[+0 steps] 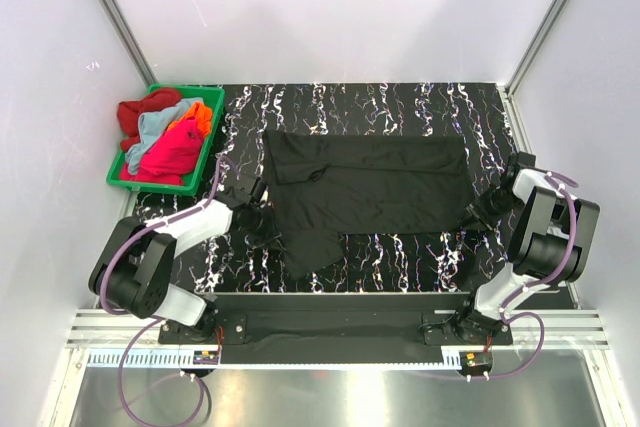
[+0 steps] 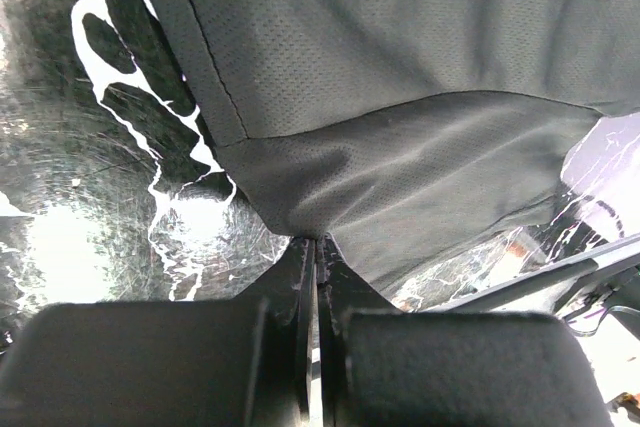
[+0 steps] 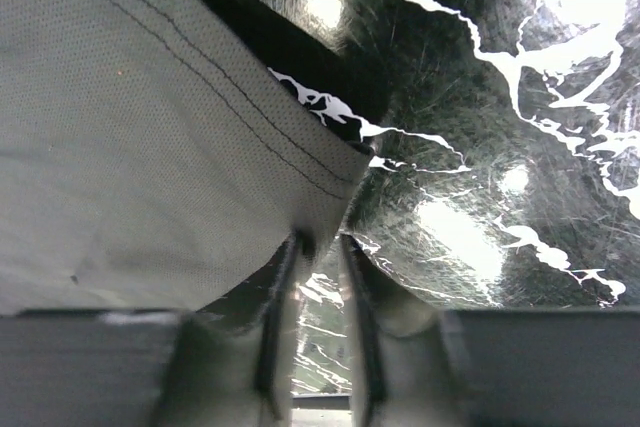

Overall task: Fold and stack the t-shirts
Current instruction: Fold the tshirt

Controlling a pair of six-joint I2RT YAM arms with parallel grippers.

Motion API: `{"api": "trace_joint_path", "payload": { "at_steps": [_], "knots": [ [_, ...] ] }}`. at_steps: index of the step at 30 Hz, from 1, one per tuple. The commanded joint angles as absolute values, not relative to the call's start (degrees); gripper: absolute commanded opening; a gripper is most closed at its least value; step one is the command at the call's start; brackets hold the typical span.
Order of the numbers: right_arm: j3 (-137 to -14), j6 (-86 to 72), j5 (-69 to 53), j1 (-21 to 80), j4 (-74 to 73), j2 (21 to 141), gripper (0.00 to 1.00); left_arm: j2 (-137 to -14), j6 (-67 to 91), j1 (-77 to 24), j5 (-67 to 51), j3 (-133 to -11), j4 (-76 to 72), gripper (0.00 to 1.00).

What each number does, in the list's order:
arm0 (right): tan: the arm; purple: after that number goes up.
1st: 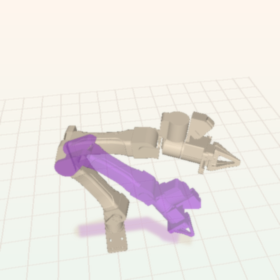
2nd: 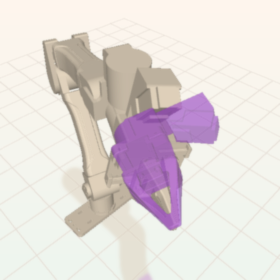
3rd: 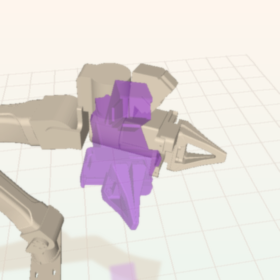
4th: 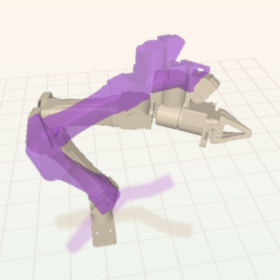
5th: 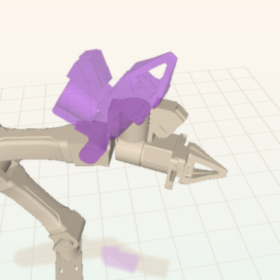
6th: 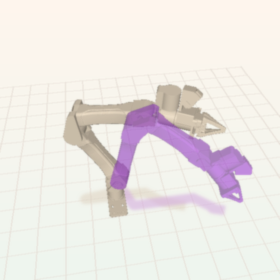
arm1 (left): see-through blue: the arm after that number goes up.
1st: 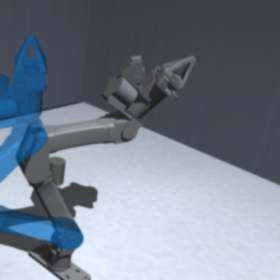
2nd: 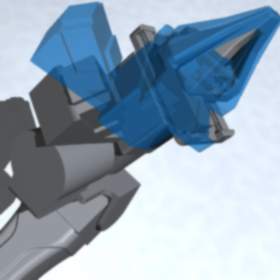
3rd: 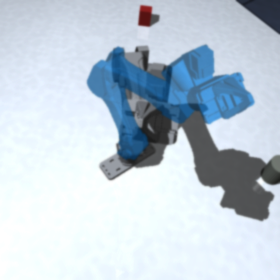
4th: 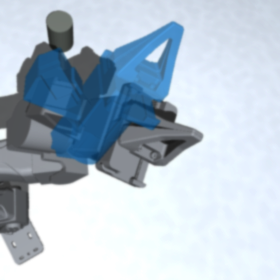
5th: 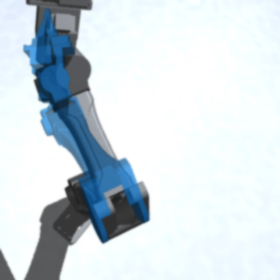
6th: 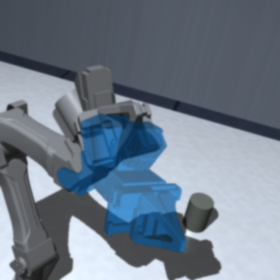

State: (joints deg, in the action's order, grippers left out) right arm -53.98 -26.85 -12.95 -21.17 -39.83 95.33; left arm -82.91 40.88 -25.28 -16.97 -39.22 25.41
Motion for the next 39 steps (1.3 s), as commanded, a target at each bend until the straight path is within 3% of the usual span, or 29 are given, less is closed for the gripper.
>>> {"api": "trace_joint_path", "payload": {
  "at_steps": [1, 2, 4, 14, 39],
  "knots": [
    [-54.32, -26.9, -12.13, -21.45, -38.67, 95.54, 0.26, -81.21, 38.85, -25.31, -15.38, -41.04, 25.05, 0.0],
    [-54.66, -26.98, -12.13, -21.45, -38.85, 95.54, 0.12, -80.95, 38.76, -25.31, -15.47, -41.48, 25.31, 0.0],
    [-54.84, -27.42, -12.56, -21.36, -38.76, 94.84, 0.0, -80.6, 38.58, -25.31, -15.56, -43.15, 26.01, 0.0],
    [-63.09, -27.6, -14.41, -21.36, -41.92, 95.53, 0.0, -81.21, 35.69, -25.31, -10.55, -58.16, 32.16, 0.0],
    [-89.73, -28.56, -19.33, -18.28, -48.95, 116.35, 0.01, -103.88, 33.93, -16.18, -11.69, -87.53, 35.6, 0.0]
  ]
}}
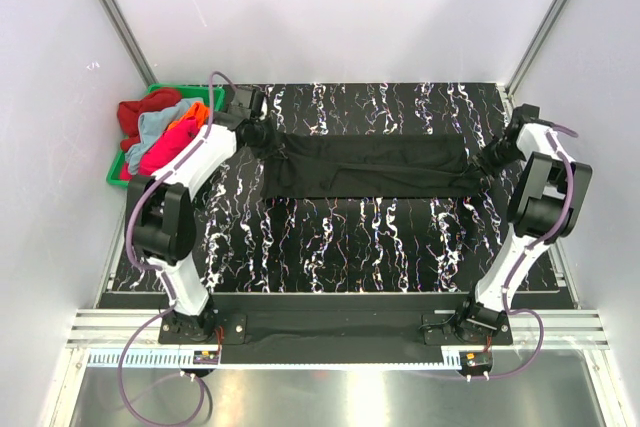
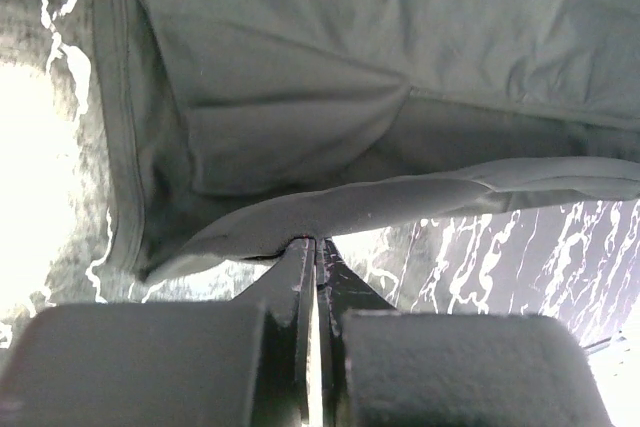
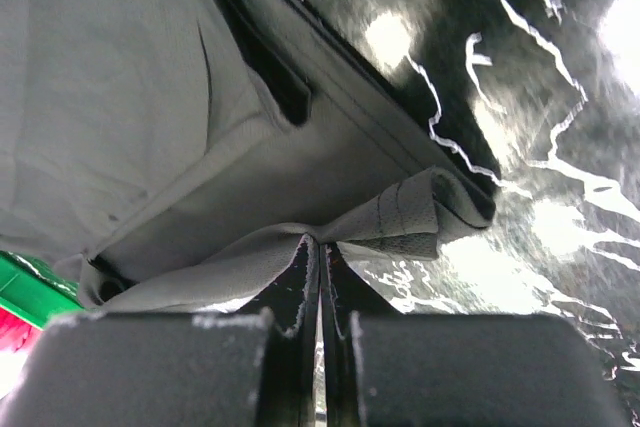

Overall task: Fold and stack the t-shirts
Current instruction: Fold the tshirt

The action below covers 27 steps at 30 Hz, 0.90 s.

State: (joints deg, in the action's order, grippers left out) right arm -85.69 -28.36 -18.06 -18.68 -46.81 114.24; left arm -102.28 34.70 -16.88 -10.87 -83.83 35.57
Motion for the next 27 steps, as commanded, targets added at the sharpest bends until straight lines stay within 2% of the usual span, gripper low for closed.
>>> {"api": "trace_joint_path", "payload": {
  "at_steps": [1, 6, 10, 11, 12, 16, 17, 19, 20, 21, 22, 23, 26, 27],
  "knots": [
    [-91.22, -28.56, -19.34, -18.11, -49.04, 116.98, 0.01, -104.5, 33.93, -16.0, -11.69, -88.06, 35.68, 0.0],
    [-95.97, -28.74, -20.48, -17.49, -50.44, 121.71, 0.05, -107.39, 33.93, -14.94, -11.42, -90.44, 35.95, 0.0],
    [-102.8, -28.92, -20.48, -16.79, -51.15, 125.85, 0.17, -109.59, 34.01, -14.15, -11.25, -91.75, 36.38, 0.0],
    [-104.66, -28.74, -20.3, -16.79, -51.24, 126.9, 0.25, -110.12, 34.1, -14.06, -10.81, -91.93, 36.47, 0.0],
    [-107.11, -28.74, -19.61, -16.79, -52.2, 129.7, 0.28, -110.65, 34.19, -13.8, -10.2, -92.19, 36.74, 0.0],
    [-126.67, -26.02, -17.67, -16.79, -59.66, 136.13, 0.39, -112.32, 34.72, -13.01, -9.49, -92.55, 38.93, 0.01],
    [-129.17, -25.41, -16.8, -16.7, -63.42, 136.75, 0.41, -112.41, 34.37, -12.92, -10.1, -92.55, 38.85, 0.06],
    [-130.61, -23.13, -15.03, -16.17, -65.12, 135.45, 0.43, -112.06, 33.67, -12.92, -9.76, -92.46, 38.94, 0.09],
    [-129.13, -22.51, -14.33, -16.0, -65.21, 134.13, 0.44, -111.71, 32.79, -12.83, -9.49, -92.46, 38.94, 0.2],
    [-127.11, -21.54, -13.28, -15.82, -64.95, 130.9, 0.47, -111.1, 32.35, -12.92, -9.58, -92.63, 39.02, 0.24],
    [-122.3, -21.27, -13.18, -15.73, -64.78, 129.22, 0.47, -110.48, 31.39, -12.83, -9.67, -92.72, 39.2, 0.31],
    [-119.3, -21.1, -13.53, -15.73, -62.86, 125.46, 0.48, -109.61, 31.03, -12.83, -9.32, -92.46, 39.37, 0.43],
    [-106.03, -21.27, -14.76, -15.73, -57.33, 118.25, 0.5, -105.22, 29.1, -12.92, -7.75, -89.75, 39.55, 0.55],
    [-103.21, -21.27, -14.77, -15.73, -56.09, 117.08, 0.5, -103.73, 28.48, -13.01, -7.13, -88.69, 39.55, 0.55]
  ]
}}
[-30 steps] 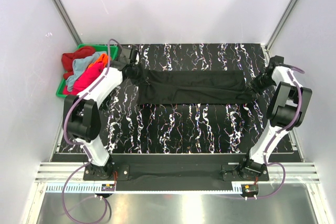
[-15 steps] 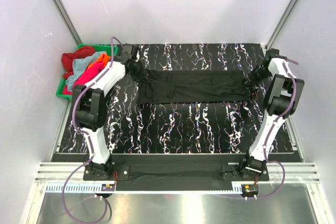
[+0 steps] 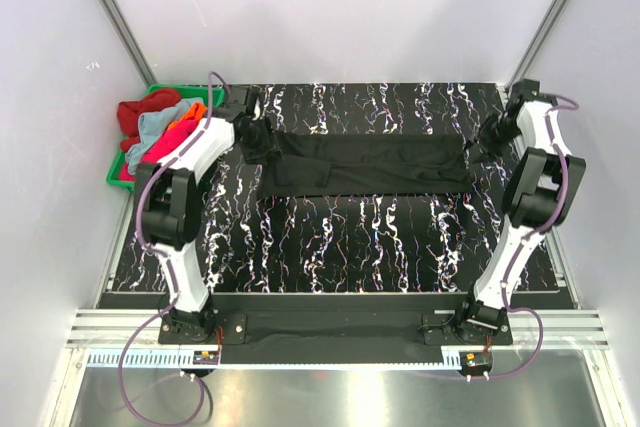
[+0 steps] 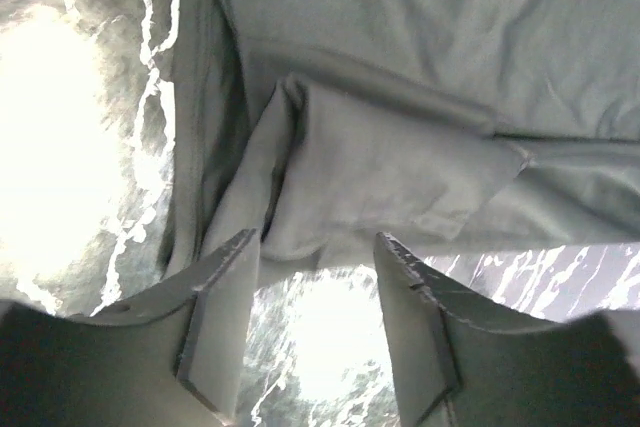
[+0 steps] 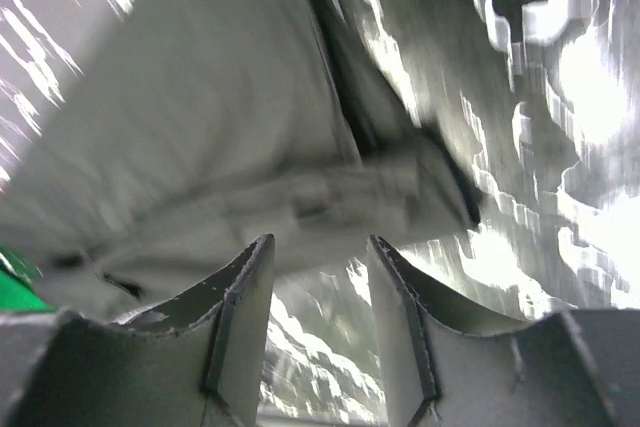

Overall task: Fold and stack the t-shirts
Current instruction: Fold the tshirt

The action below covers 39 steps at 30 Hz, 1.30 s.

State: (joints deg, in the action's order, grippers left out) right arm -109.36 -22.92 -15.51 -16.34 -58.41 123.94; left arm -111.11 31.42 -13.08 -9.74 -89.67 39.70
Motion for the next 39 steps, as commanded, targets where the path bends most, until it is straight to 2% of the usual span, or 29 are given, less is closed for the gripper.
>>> {"api": "trace_joint_path", "payload": {
  "at_steps": [1, 2, 3, 4, 6, 7, 13, 20, 24, 31, 34, 37, 39],
  "knots": [
    [-98.57, -21.27, -14.85, -15.73, -54.86, 116.11, 0.47, -101.8, 27.0, -13.01, -6.68, -86.51, 39.55, 0.55],
    [-96.7, -21.27, -14.85, -15.73, -52.84, 114.89, 0.44, -100.82, 26.55, -13.01, -6.16, -85.35, 39.46, 0.52],
    [-95.03, -21.53, -15.38, -15.73, -51.95, 114.61, 0.37, -100.29, 26.11, -13.01, -6.41, -84.21, 38.68, 0.44],
    [-93.1, -21.45, -15.9, -15.65, -51.33, 114.52, 0.23, -100.11, 25.76, -13.01, -7.29, -82.11, 38.06, 0.39],
    [-91.94, -21.88, -16.43, -15.12, -50.28, 115.22, 0.15, -101.07, 26.1, -13.09, -10.36, -81.13, 37.53, 0.3],
    [-91.41, -21.8, -16.44, -14.86, -49.93, 115.66, 0.13, -102.47, 27.06, -13.01, -11.42, -80.34, 37.18, 0.24],
    [-92.11, -22.76, -17.14, -11.69, -48.78, 119.0, 0.13, -107.48, 29.79, -14.33, -15.03, -78.84, 34.01, 0.24],
    [-89.04, -22.59, -15.82, -11.16, -47.11, 119.71, 0.13, -111.88, 29.36, -14.33, -10.48, -78.05, 35.33, 0.28],
    [-85.18, -22.15, -14.86, -11.16, -46.23, 119.01, 0.12, -112.68, 29.18, -14.15, -8.18, -75.59, 38.49, 0.26],
    [-75.86, -22.76, -14.5, -11.16, -44.83, 115.58, 0.15, -107.67, 28.48, -14.24, -6.77, -67.07, 39.72, 0.25],
    [-70.24, -23.82, -16.17, -11.16, -45.09, 109.97, 0.17, -102.23, 27.86, -14.24, -5.89, -62.33, 40.25, 0.25],
    [-65.14, -24.43, -17.4, -11.16, -45.7, 102.5, 0.22, -94.5, 26.55, -14.15, -3.78, -58.37, 41.39, 0.28],
    [-63.55, -24.79, -17.84, -11.16, -47.1, 97.49, 0.31, -89.07, 25.93, -14.24, -2.99, -57.57, 43.41, 0.33]
  ]
}}
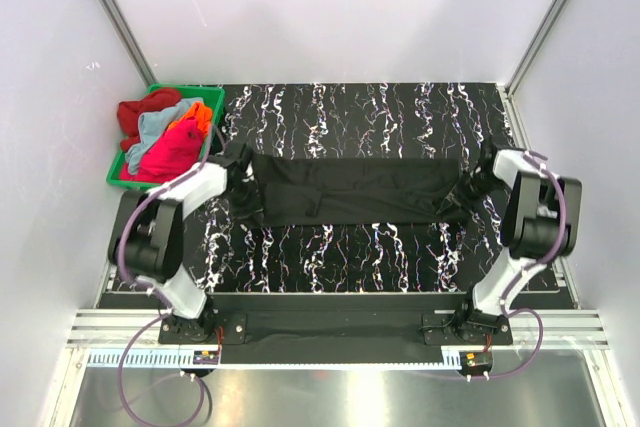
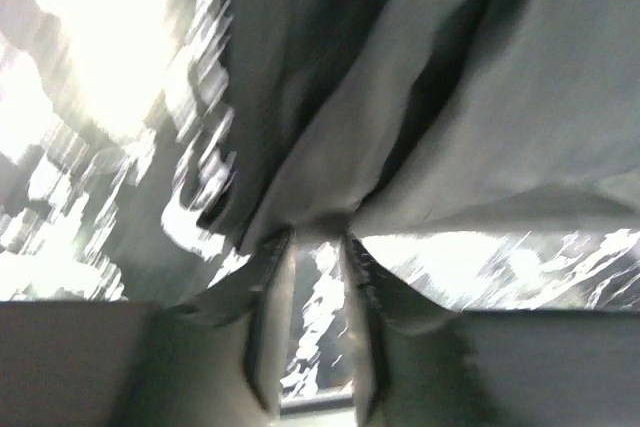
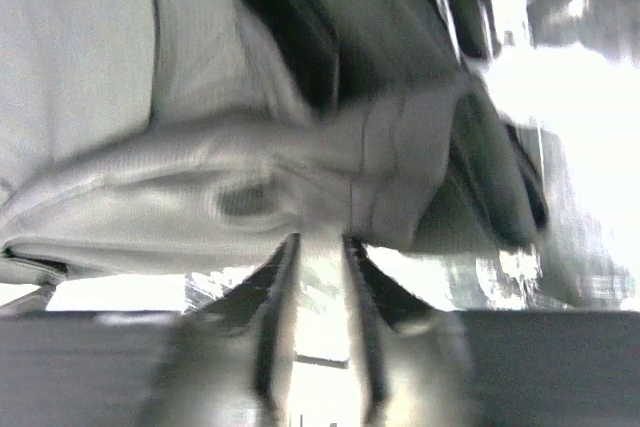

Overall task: Fold and stack the t-shirts
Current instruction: Fold the tshirt

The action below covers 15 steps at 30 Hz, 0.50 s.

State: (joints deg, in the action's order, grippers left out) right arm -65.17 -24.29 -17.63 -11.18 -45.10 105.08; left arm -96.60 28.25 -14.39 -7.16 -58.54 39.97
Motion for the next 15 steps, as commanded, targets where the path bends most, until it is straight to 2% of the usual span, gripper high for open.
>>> {"api": "trace_joint_path", "payload": {
  "at_steps": [1, 2, 3, 5, 11, 15],
  "knots": [
    [-63.37, -24.87, -17.75, -11.16, -47.72, 96.25, 0.34, -87.47, 25.41, -14.24, -3.08, -57.39, 43.77, 0.35],
    [-63.28, -24.7, -16.97, -11.16, -48.77, 93.98, 0.38, -85.89, 25.14, -14.24, -4.12, -57.57, 44.29, 0.44],
    [-63.28, -24.52, -16.09, -11.16, -49.13, 93.09, 0.44, -82.74, 24.79, -14.24, -5.0, -57.66, 44.3, 0.49],
    [-63.54, -24.35, -13.55, -11.42, -50.27, 91.5, 0.49, -80.43, 23.65, -14.33, -8.33, -58.09, 43.08, 0.54],
    [-66.61, -22.42, -12.22, -12.3, -50.36, 96.4, 0.54, -81.82, 21.53, -14.24, -18.25, -60.64, 38.15, 0.53],
    [-71.61, -19.44, -8.27, -12.57, -49.57, 100.45, 0.55, -85.69, 23.64, -14.33, -17.32, -61.78, 36.21, 0.56]
  ]
}}
